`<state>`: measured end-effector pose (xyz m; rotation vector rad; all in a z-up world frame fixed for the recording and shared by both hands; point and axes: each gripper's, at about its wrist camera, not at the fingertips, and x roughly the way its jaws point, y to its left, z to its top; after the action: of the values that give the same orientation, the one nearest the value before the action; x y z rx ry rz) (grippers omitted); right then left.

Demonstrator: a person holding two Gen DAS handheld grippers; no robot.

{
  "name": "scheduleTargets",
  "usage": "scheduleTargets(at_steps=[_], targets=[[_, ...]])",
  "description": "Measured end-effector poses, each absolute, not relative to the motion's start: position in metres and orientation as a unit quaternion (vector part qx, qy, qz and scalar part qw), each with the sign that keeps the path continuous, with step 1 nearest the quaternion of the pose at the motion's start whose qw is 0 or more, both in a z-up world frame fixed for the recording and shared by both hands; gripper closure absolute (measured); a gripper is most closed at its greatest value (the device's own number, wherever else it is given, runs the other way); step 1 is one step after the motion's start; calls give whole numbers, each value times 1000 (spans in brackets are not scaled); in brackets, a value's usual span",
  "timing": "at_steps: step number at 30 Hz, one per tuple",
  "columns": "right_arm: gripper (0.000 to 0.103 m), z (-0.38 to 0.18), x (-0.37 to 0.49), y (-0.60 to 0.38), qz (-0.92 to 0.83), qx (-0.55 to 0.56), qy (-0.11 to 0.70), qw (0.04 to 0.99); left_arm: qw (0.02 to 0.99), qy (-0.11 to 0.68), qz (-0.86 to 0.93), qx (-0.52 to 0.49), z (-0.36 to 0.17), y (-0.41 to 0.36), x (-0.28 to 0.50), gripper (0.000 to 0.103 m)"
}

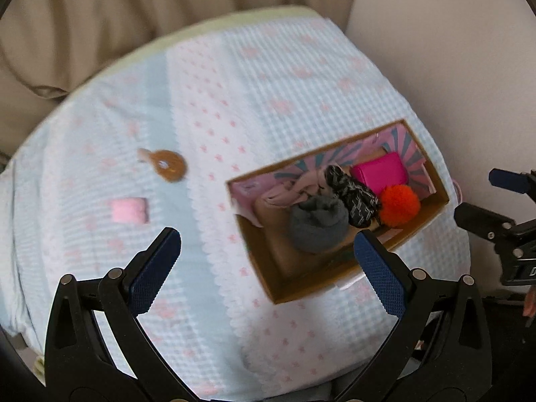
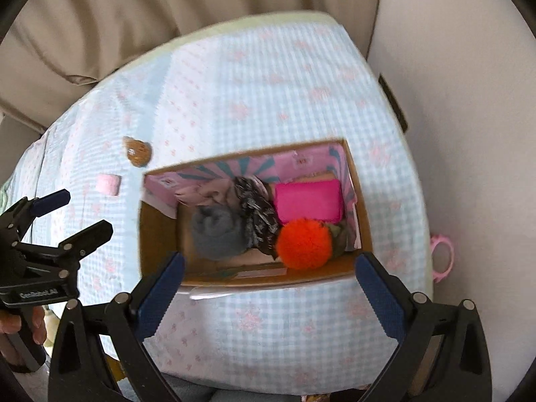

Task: Organize soft objects
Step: 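Move both tools back toward the pink wristband and brown plush keychain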

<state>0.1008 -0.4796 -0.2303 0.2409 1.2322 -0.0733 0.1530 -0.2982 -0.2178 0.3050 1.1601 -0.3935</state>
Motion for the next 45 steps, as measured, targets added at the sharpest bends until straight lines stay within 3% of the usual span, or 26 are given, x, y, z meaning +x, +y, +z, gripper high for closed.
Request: scheduleTargets(at_steps=[8,20,34,45], targets=[[2,-153,81,-434,-18,96,516,851,861,483,-135,86,-154,-231,119,0],[2,-115,71,-391,9,70,459,886,901,430,-31,49,-116,-149,91,0],[2,-138,146,-328,87,55,449,888,893,448,-40,-3,-168,-80,144,0],[2,-189,254,-277,112,102,508,848,874,480,-69,-35,-241,-51,230,0]])
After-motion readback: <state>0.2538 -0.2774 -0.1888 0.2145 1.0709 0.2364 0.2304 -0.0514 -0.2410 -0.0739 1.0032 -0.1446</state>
